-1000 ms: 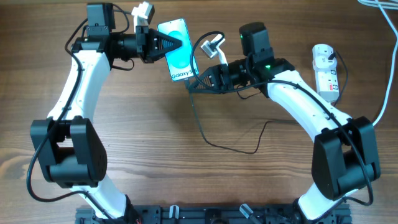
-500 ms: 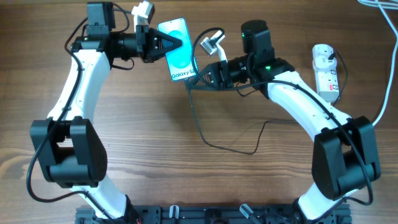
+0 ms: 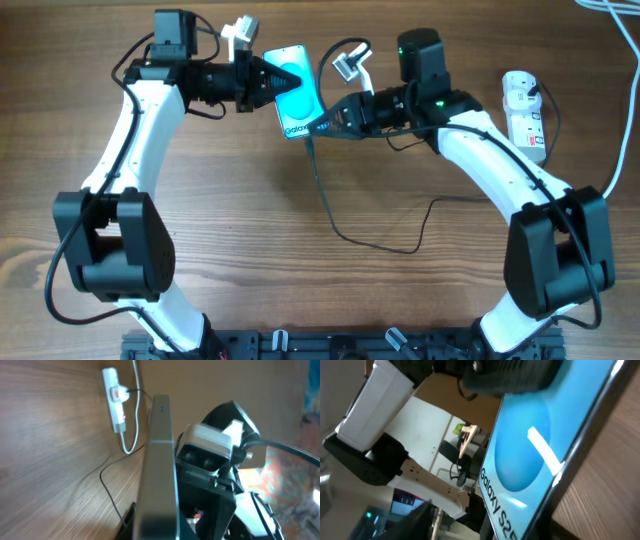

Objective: Plug charger to phone and switch on socket
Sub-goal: 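Lower the phone flat onto the table center with the left gripper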

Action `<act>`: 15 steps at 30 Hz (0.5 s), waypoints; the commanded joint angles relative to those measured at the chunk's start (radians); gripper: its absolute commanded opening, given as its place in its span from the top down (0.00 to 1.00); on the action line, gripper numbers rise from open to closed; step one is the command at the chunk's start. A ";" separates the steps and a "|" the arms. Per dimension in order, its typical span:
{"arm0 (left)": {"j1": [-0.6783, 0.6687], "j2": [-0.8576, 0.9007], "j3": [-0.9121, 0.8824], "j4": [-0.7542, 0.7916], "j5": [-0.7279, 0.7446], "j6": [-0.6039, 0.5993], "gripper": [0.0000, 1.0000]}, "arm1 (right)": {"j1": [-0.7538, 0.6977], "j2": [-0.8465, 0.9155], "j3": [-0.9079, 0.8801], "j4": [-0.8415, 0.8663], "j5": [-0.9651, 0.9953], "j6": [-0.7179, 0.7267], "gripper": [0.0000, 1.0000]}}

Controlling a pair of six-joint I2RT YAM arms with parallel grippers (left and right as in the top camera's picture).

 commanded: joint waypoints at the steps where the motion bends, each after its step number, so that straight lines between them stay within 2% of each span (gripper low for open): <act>1: 0.010 -0.014 -0.008 -0.102 -0.217 0.118 0.96 | -0.047 -0.021 0.023 -0.020 0.033 -0.024 0.22; 3: 0.007 -0.001 -0.008 -0.159 -0.272 0.176 0.96 | -0.048 -0.021 0.023 -0.082 0.115 -0.054 0.12; 5: 0.007 0.028 -0.008 -0.192 -0.317 0.182 0.96 | -0.048 -0.021 0.023 -0.143 0.190 -0.082 0.08; 11: 0.005 0.148 -0.008 -0.204 -0.378 0.182 0.96 | -0.048 -0.021 0.023 -0.281 0.356 -0.142 0.02; 15: -0.010 0.230 -0.008 -0.177 -0.513 0.182 0.96 | -0.045 -0.021 0.023 -0.320 0.387 -0.159 0.02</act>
